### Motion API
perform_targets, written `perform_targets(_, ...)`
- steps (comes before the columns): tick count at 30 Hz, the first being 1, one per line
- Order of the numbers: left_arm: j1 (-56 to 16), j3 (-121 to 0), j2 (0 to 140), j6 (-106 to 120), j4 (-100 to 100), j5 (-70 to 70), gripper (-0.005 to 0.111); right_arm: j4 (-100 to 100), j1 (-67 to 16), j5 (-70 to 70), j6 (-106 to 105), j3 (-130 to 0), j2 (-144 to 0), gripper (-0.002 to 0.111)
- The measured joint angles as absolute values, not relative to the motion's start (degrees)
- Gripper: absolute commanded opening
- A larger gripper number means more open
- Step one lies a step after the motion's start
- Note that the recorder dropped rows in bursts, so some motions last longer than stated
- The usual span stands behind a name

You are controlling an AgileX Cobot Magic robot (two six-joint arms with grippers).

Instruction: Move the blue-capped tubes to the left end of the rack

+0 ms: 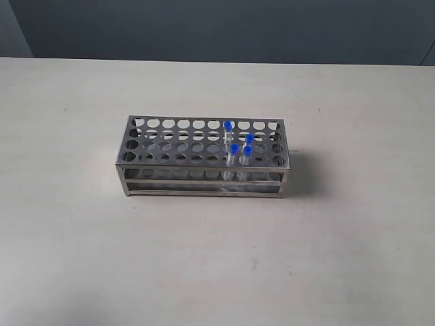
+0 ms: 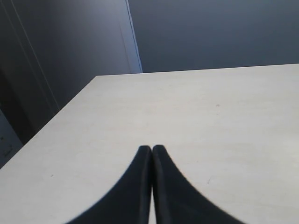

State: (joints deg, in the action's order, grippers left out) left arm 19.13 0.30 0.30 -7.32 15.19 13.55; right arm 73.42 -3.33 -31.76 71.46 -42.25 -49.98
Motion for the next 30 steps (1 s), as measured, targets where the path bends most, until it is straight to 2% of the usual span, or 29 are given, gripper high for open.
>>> perform_targets(3,19.13,0.3,0.3,-7.32,15.19,13.55,0.001,77.97,-10.63,-26.81,72.08,-37.81,-54.76,-0.001)
perform_targets(6,19.13,0.3,0.3,-7.32,15.19,13.55,0.001,79.1,-17.59,-28.23,67.82,-34.9,-63.3,-0.001)
perform_targets(8,19.13,0.3,0.3,-7.32,15.19,13.55,0.001,77.36,-18.79,-29.01,64.73,-34.8,-69.22,0.003)
perform_targets(10,19.13,0.3,0.3,-7.32,15.19,13.55,0.001,73.11,-18.92,-30.4,58.54,-34.8,-75.77,0.028)
perform_targets(12,19.13,0.3,0.3,-7.32,15.19,13.55,0.001,68.76,-18.92,-33.04,50.13,-34.8,-82.6,0.038)
perform_targets(17,19.13,0.3,0.3,-7.32,15.19,13.55,0.001,62.8,-18.92,-37.54,40.9,-34.8,-94.38,0.038)
perform_targets(30,19.13,0.3,0.3,-7.32,15.19,13.55,0.001,57.65,-19.27,-47.98,30.63,-34.8,-100.72,0.038)
